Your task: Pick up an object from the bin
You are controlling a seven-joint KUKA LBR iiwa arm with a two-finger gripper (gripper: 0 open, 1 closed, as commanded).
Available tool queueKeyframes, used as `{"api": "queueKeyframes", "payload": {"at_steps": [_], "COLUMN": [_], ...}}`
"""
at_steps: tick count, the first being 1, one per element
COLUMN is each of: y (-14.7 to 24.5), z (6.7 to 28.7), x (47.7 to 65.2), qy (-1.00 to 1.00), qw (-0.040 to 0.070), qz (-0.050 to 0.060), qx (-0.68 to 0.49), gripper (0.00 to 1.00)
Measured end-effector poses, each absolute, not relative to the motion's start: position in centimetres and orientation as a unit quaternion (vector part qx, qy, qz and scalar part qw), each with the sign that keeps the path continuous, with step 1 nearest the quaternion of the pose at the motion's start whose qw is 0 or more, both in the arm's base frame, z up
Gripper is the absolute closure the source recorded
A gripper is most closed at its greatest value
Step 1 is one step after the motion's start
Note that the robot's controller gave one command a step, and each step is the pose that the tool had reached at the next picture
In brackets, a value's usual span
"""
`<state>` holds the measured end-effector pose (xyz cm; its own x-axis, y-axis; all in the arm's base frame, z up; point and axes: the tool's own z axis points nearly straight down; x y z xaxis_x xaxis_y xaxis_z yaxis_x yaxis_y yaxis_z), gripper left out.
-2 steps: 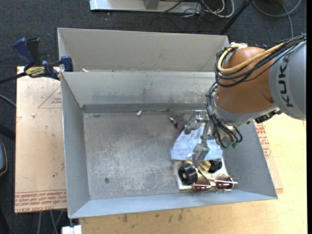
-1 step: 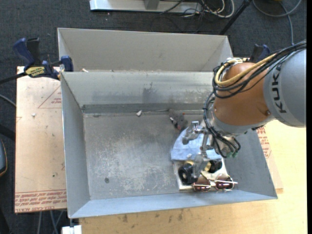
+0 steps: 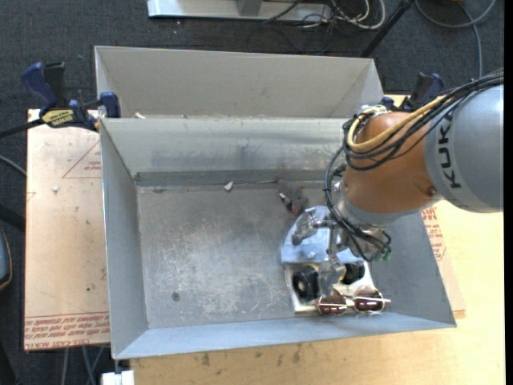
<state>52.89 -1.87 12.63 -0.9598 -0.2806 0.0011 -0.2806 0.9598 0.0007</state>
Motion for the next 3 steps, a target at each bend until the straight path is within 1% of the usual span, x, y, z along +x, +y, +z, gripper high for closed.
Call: {"api": "queueKeyframes", "payload": {"at_steps": [1,2,3], "y": [-1.7,-2.5,-1.9], "z": [9.8,8.7,8.1], "x": [55.8,54.2,53.2], "qy": [-0.991,-0.979,-1.000], "qw": [0.002,0.004,0.007], "qz": [-0.001,0.000,0.002], "qx": [0.134,0.205,-0.020], "gripper": [0.00,0.00,1.00]}}
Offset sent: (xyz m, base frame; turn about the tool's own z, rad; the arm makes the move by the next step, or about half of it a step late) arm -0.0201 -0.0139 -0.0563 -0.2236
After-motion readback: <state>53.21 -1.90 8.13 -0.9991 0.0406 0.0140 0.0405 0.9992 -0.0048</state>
